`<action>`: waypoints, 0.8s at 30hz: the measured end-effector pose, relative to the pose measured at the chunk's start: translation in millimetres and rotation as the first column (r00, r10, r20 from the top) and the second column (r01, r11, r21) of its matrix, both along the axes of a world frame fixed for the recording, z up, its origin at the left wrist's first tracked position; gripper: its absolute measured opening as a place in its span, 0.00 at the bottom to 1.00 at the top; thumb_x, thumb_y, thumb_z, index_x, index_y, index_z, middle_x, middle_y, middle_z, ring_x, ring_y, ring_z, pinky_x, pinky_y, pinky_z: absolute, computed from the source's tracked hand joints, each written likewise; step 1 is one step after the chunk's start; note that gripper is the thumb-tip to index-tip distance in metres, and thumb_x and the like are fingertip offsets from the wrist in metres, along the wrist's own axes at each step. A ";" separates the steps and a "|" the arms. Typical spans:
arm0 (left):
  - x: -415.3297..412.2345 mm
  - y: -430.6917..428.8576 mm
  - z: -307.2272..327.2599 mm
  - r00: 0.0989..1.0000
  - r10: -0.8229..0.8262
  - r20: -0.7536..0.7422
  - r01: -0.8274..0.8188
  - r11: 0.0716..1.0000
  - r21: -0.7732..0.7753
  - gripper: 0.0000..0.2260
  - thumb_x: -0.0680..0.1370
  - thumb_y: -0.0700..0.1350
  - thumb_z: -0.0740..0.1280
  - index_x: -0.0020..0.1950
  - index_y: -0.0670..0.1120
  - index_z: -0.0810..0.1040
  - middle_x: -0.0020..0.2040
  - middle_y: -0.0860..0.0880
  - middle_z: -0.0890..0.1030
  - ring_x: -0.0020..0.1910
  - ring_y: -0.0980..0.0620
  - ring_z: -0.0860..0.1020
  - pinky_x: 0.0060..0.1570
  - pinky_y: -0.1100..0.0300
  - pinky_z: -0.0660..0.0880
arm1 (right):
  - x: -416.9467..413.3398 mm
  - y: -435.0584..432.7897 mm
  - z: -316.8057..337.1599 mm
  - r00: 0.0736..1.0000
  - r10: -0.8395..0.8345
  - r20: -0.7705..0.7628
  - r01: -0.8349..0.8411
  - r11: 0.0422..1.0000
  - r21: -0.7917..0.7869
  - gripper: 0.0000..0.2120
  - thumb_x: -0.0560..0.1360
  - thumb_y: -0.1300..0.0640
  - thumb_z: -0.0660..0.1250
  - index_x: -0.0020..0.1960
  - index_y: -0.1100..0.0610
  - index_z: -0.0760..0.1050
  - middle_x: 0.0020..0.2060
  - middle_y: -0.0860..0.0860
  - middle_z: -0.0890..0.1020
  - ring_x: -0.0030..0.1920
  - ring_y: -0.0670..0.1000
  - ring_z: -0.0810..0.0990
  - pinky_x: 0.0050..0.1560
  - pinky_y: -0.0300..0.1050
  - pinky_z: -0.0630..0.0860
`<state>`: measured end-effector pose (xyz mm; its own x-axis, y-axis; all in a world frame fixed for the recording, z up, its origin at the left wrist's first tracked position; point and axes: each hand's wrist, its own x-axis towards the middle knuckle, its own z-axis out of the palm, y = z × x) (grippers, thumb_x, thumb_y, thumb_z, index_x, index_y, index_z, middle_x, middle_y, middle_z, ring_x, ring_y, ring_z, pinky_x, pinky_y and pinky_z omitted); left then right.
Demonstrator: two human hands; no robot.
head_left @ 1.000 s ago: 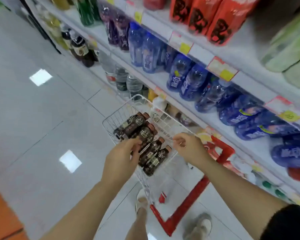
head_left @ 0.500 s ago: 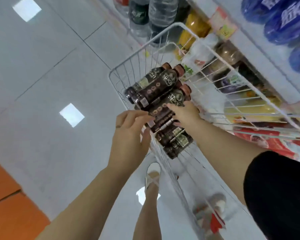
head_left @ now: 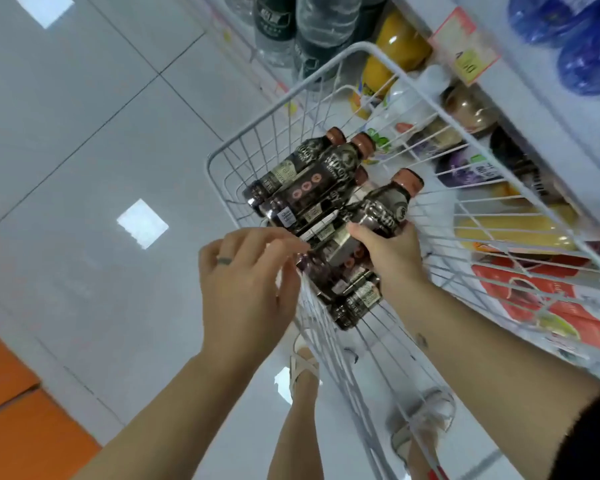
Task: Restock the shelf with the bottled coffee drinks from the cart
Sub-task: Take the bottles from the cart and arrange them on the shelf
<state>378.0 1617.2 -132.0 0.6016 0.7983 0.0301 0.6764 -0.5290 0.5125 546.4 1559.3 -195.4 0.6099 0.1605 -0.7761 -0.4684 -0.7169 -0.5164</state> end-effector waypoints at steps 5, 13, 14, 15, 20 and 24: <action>53.0 35.2 8.0 0.987 -0.095 -0.129 0.058 0.963 -0.264 0.14 0.77 0.45 0.64 0.63 0.49 0.75 0.59 0.48 0.77 0.54 0.45 0.77 0.55 0.49 0.73 | 22.1 -37.1 52.5 1.000 0.019 -0.024 -0.018 0.998 0.053 0.35 0.53 0.47 0.77 0.58 0.48 0.69 0.52 0.48 0.81 0.53 0.53 0.81 0.57 0.58 0.76; 110.9 66.4 -70.7 0.801 -0.146 -0.581 -0.126 0.907 -0.401 0.30 0.74 0.47 0.66 0.73 0.46 0.58 0.67 0.40 0.68 0.64 0.37 0.69 0.59 0.42 0.68 | 40.0 -64.2 78.2 1.000 0.020 -0.013 -0.019 0.993 0.115 0.24 0.65 0.59 0.75 0.57 0.49 0.70 0.48 0.47 0.81 0.48 0.49 0.81 0.59 0.56 0.75; 112.8 69.0 -75.9 0.796 -0.135 -0.589 -0.138 0.908 -0.395 0.30 0.74 0.47 0.67 0.72 0.46 0.59 0.65 0.40 0.69 0.63 0.37 0.70 0.57 0.42 0.70 | 40.9 -65.1 78.1 1.000 0.016 -0.016 -0.014 0.993 0.119 0.25 0.64 0.57 0.75 0.57 0.49 0.70 0.49 0.47 0.81 0.49 0.49 0.81 0.59 0.57 0.75; 114.2 71.2 -80.6 0.796 -0.126 -0.592 -0.153 0.904 -0.399 0.29 0.73 0.47 0.68 0.71 0.46 0.61 0.64 0.40 0.70 0.61 0.38 0.71 0.55 0.43 0.71 | 41.8 -65.8 76.4 1.000 0.013 -0.018 -0.010 0.993 0.118 0.26 0.63 0.56 0.76 0.57 0.48 0.70 0.49 0.47 0.81 0.50 0.50 0.81 0.60 0.57 0.75; 118.5 78.2 -80.3 0.810 -0.116 -0.575 -0.176 0.887 -0.427 0.21 0.71 0.48 0.71 0.60 0.41 0.72 0.47 0.42 0.77 0.36 0.47 0.78 0.29 0.57 0.74 | 44.1 -66.4 72.2 1.000 0.029 0.004 -0.029 0.992 0.125 0.23 0.63 0.57 0.75 0.53 0.44 0.70 0.48 0.47 0.81 0.50 0.51 0.81 0.58 0.58 0.75; 111.9 62.5 -41.4 0.897 -0.080 -0.436 -0.269 0.682 -0.680 0.16 0.72 0.48 0.72 0.53 0.43 0.72 0.34 0.49 0.78 0.26 0.56 0.78 0.21 0.64 0.71 | 46.1 -68.0 88.6 0.999 0.041 0.031 -0.045 0.988 0.147 0.21 0.61 0.57 0.74 0.50 0.45 0.70 0.46 0.47 0.82 0.48 0.51 0.82 0.56 0.58 0.76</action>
